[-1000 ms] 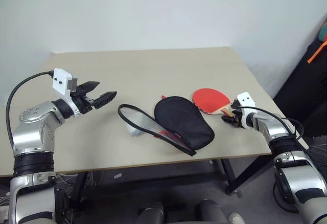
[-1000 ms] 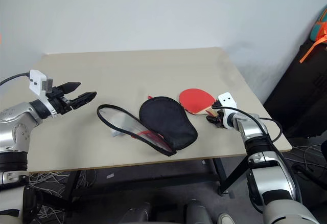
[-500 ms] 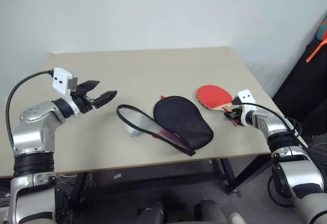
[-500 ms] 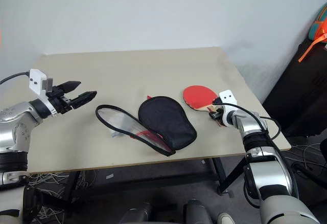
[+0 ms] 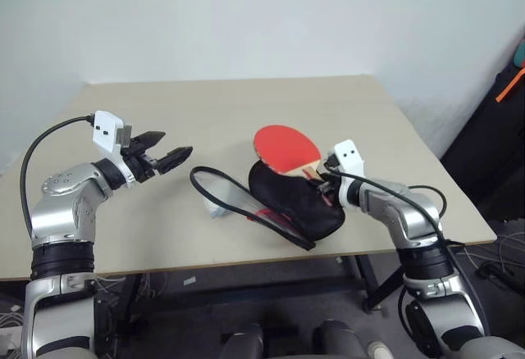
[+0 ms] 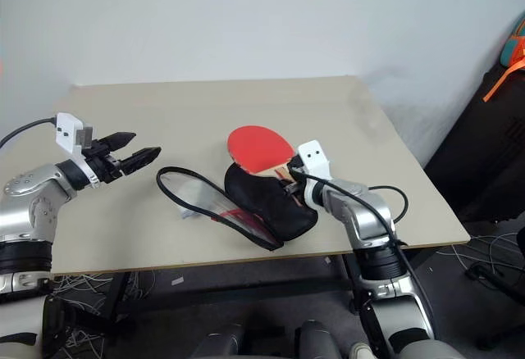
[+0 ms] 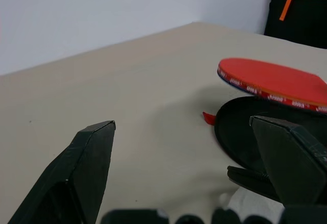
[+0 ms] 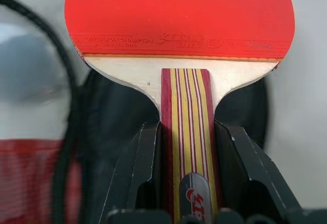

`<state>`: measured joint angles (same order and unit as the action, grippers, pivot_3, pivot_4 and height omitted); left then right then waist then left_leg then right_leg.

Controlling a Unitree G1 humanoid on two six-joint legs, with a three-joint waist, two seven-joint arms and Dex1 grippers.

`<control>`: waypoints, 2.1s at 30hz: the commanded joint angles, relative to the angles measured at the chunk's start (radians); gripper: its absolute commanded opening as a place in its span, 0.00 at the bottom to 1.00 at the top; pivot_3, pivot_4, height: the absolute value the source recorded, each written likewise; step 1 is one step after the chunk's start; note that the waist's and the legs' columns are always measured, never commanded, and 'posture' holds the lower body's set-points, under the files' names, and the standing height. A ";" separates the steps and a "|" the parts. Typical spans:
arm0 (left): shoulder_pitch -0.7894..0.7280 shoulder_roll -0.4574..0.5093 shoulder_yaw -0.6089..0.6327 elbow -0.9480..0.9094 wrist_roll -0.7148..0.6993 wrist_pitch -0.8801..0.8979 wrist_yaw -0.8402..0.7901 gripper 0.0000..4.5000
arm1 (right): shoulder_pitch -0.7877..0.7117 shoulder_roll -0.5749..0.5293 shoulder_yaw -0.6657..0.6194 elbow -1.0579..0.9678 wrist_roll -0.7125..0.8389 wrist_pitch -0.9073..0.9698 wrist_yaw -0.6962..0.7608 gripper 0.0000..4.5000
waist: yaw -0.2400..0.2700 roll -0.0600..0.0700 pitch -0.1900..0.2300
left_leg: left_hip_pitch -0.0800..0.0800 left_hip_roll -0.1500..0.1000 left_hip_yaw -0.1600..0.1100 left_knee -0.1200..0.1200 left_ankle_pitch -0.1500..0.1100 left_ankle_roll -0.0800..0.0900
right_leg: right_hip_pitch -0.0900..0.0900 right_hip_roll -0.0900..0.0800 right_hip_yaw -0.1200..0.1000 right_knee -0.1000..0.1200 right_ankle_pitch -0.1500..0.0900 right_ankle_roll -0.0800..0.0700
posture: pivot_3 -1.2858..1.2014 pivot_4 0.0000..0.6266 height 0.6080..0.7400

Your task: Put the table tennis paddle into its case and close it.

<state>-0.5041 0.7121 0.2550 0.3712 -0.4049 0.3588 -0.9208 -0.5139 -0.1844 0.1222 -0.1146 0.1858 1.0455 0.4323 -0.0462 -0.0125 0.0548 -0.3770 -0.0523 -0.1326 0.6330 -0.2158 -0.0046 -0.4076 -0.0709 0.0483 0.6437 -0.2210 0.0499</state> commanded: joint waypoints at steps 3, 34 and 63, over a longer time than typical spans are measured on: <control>-0.042 0.007 0.004 -0.009 0.000 -0.024 -0.007 1.00 | 0.027 0.006 0.015 -0.065 -0.006 0.017 -0.057 0.25 | -0.001 0.000 0.000 | 0.000 0.000 0.000 0.000 0.000 0.000 | 0.000 0.000 0.000 0.000 0.000 0.000 | 0.52 0.00 0.99; -0.068 0.009 0.001 0.032 0.019 -0.051 -0.006 1.00 | 0.015 -0.007 0.115 -0.014 -0.030 -0.080 -0.053 0.25 | -0.006 0.000 0.000 | 0.001 0.002 0.001 -0.001 0.000 0.000 | 0.000 0.001 0.000 0.000 0.000 0.000 | 0.52 0.00 0.99; -0.050 0.003 0.010 0.017 0.023 -0.063 -0.011 1.00 | 0.019 -0.039 0.116 0.088 -0.045 -0.123 -0.052 0.46 | -0.005 0.000 0.000 | 0.001 0.002 0.001 -0.001 0.000 0.000 | 0.000 0.001 0.000 0.000 0.000 0.000 | 0.52 0.00 0.99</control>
<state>-0.5456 0.7103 0.2509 0.4265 -0.3711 0.3153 -0.9336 -0.4619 -0.2250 0.2631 -0.0088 0.1411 0.9415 0.3823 -0.0512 -0.0128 0.0548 -0.3764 -0.0508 -0.1316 0.6324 -0.2158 -0.0045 -0.4075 -0.0701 0.0481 0.6433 -0.2210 0.0497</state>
